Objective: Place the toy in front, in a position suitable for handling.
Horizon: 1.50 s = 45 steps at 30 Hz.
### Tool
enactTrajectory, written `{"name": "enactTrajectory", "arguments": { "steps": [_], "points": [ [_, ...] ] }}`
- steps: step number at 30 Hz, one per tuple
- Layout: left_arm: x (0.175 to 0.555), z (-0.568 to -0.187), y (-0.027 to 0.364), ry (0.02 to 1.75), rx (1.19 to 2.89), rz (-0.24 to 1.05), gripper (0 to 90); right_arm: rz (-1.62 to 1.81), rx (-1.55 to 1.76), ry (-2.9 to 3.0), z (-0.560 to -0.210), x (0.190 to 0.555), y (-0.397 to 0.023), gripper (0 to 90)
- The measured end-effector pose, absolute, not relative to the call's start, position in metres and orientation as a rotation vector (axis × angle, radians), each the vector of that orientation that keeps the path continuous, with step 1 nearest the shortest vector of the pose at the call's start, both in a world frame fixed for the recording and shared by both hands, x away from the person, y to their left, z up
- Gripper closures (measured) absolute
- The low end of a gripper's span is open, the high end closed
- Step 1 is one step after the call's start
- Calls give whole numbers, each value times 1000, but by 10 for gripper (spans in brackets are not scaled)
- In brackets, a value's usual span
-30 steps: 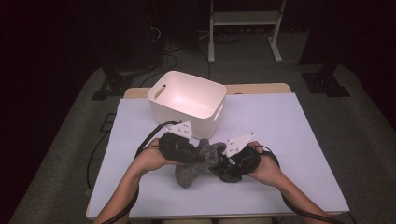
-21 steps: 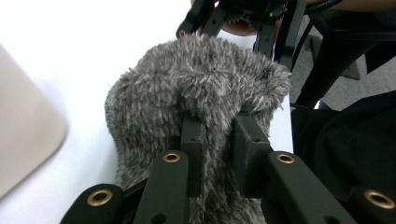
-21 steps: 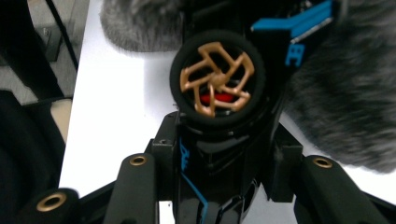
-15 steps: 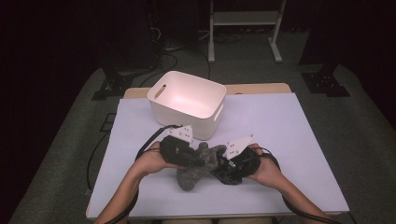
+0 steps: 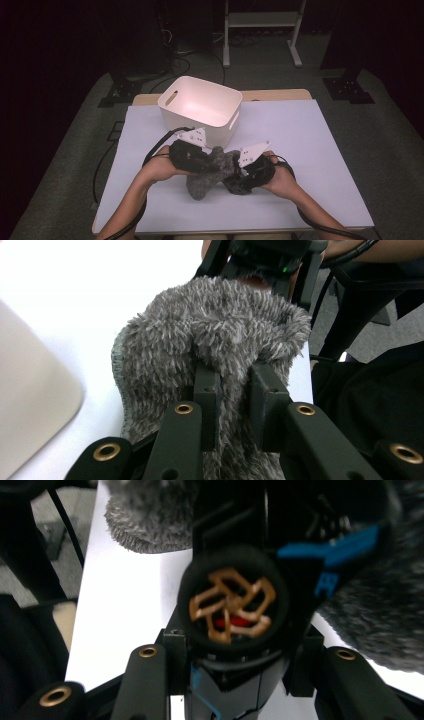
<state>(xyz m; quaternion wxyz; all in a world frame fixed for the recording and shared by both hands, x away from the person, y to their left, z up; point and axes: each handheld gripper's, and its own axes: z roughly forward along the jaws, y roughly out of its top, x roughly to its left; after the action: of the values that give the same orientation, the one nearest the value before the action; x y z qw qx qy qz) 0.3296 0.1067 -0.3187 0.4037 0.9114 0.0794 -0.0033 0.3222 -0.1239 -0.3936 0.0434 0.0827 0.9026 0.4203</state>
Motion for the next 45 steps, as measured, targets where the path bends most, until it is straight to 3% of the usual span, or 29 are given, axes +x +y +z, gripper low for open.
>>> {"name": "enactTrajectory", "arguments": {
  "steps": [9,27,37,45],
  "points": [
    [326,-325,100,174,2303,-30,764,1204,228,2830,-394,319,-125,512],
    [332,-345,100,212,2319,-71,767,1212,287,2790,-394,315,-148,555],
    [327,-313,81,124,2318,-28,772,1197,273,2795,-393,315,-141,555],
    [328,-311,67,96,2347,-3,774,1209,275,2780,-394,313,-143,555]
  ]
}}
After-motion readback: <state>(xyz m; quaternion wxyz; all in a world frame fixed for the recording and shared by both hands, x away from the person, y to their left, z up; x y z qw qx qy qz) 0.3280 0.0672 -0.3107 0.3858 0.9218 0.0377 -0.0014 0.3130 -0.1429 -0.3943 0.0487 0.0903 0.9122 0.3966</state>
